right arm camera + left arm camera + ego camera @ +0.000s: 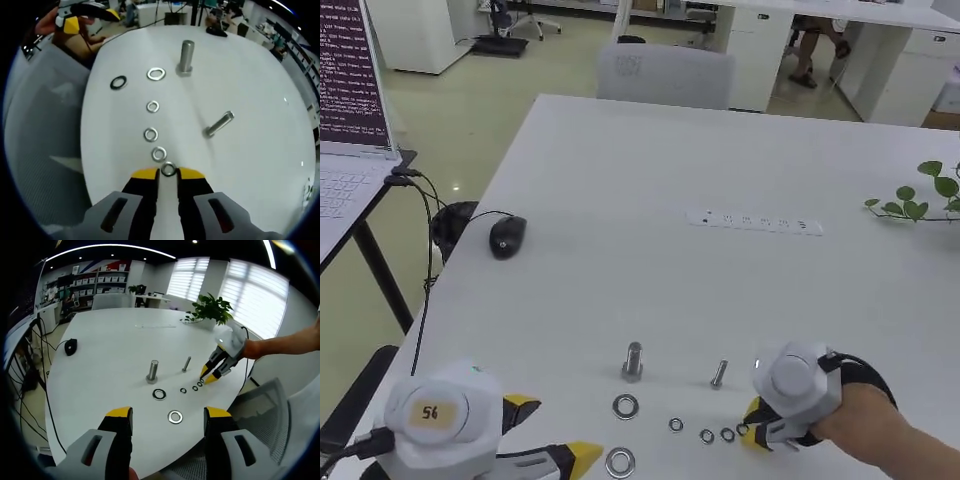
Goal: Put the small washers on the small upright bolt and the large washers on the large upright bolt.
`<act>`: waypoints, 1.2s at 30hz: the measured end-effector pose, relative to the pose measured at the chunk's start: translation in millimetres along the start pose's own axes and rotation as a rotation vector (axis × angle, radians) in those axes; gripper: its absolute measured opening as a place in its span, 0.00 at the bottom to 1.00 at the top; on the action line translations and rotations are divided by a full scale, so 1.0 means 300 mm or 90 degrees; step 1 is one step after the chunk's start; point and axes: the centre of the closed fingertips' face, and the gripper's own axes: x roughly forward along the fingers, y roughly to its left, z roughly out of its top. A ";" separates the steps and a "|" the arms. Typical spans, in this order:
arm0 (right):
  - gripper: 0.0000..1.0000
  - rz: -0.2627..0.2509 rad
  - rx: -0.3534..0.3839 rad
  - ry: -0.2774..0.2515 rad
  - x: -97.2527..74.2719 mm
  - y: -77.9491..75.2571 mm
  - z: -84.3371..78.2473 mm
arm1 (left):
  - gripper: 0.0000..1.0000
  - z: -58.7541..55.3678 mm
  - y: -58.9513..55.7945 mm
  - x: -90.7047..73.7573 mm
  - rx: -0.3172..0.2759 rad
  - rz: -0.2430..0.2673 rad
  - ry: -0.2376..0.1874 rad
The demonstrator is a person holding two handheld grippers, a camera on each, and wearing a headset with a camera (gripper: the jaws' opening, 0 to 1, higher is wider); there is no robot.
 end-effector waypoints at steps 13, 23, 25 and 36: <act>0.17 0.007 -0.011 0.021 0.002 0.004 -0.002 | 0.56 0.008 0.008 -0.011 0.006 0.002 -0.005; 0.18 0.031 -0.085 0.059 0.002 0.008 -0.004 | 0.56 -0.001 0.008 -0.016 0.002 0.005 -0.005; 0.15 0.027 -0.086 0.058 0.000 0.007 -0.005 | 0.56 0.000 0.003 -0.016 0.003 0.004 -0.005; 0.14 0.015 -0.051 0.034 -0.005 0.007 -0.005 | 0.56 0.001 0.008 -0.018 0.004 0.008 -0.005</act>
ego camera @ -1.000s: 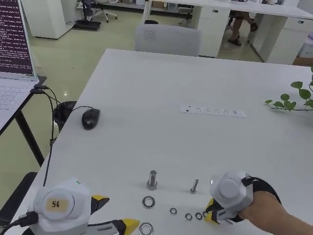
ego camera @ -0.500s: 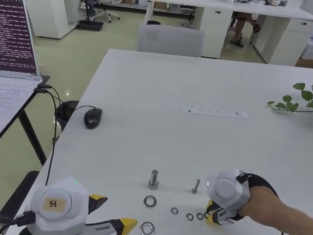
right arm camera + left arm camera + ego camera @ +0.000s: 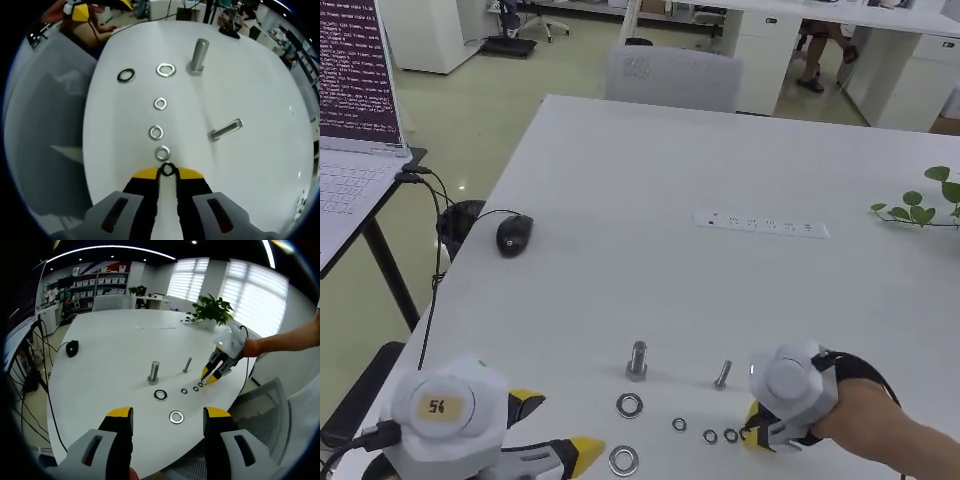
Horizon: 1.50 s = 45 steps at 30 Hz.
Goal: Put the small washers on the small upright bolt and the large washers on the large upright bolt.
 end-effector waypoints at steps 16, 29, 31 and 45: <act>0.13 -0.033 0.084 -0.056 -0.057 -0.062 0.035 | 0.56 0.011 0.017 -0.008 -0.003 0.008 -0.005; 0.13 -0.086 0.058 -0.091 -0.184 -0.193 0.161 | 0.56 0.020 0.005 0.001 -0.002 0.001 -0.009; 0.13 -0.086 0.048 -0.089 -0.183 -0.202 0.176 | 0.56 0.021 0.004 0.000 -0.002 0.000 -0.009; 0.14 -0.072 0.033 -0.071 -0.149 -0.216 0.194 | 0.56 0.019 0.014 -0.011 -0.007 0.006 -0.011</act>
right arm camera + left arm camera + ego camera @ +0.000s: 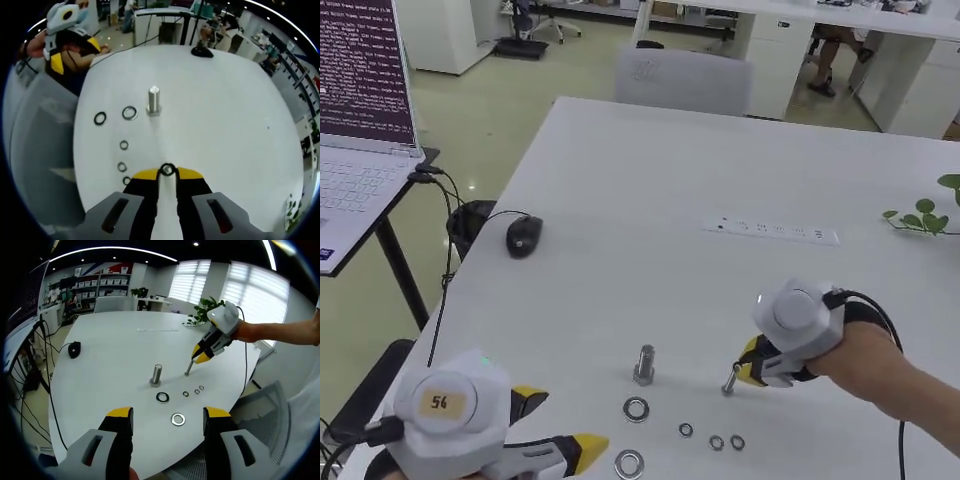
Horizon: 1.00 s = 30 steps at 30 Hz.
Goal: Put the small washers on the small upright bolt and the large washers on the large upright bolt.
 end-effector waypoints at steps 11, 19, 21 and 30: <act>0.14 0.005 -0.004 0.014 0.018 -0.006 -0.004 | 0.56 0.006 0.000 0.001 0.002 -0.001 0.000; 0.14 0.011 -0.011 0.027 0.037 -0.001 -0.014 | 0.56 0.004 -0.001 0.001 0.002 -0.001 0.002; 0.14 0.013 -0.012 0.031 0.048 -0.003 -0.019 | 0.56 0.005 -0.001 0.002 0.001 -0.001 0.001; 0.14 0.027 0.008 0.045 0.104 0.006 -0.050 | 0.56 -0.002 -0.002 0.001 0.000 0.001 0.003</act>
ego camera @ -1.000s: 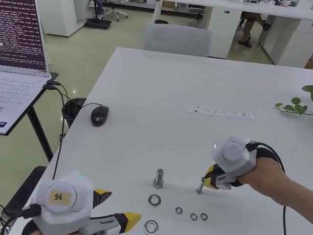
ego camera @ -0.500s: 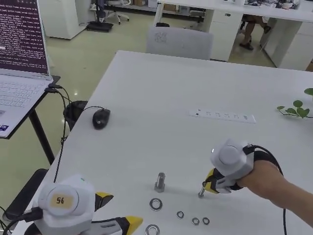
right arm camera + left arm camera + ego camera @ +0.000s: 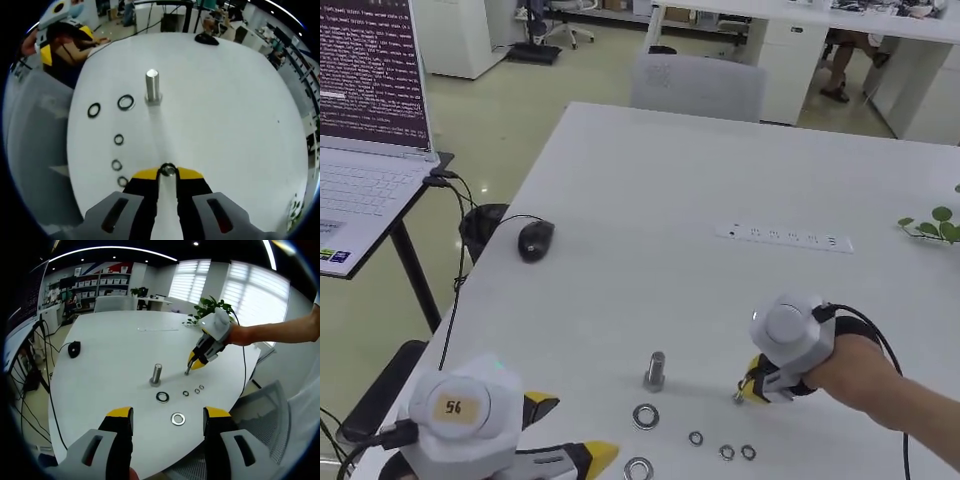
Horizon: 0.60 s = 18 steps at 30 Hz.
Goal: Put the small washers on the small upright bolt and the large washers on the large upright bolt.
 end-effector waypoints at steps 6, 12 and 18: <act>0.15 0.008 0.014 0.006 0.040 0.006 -0.019 | 0.56 -0.004 0.007 -0.006 -0.005 0.004 -0.001; 0.17 0.012 0.041 0.001 0.060 0.007 -0.036 | 0.56 -0.005 0.008 -0.007 -0.005 0.005 0.000; 0.18 0.012 0.065 -0.003 0.041 0.027 -0.088 | 0.56 -0.003 0.011 -0.005 -0.005 0.007 -0.001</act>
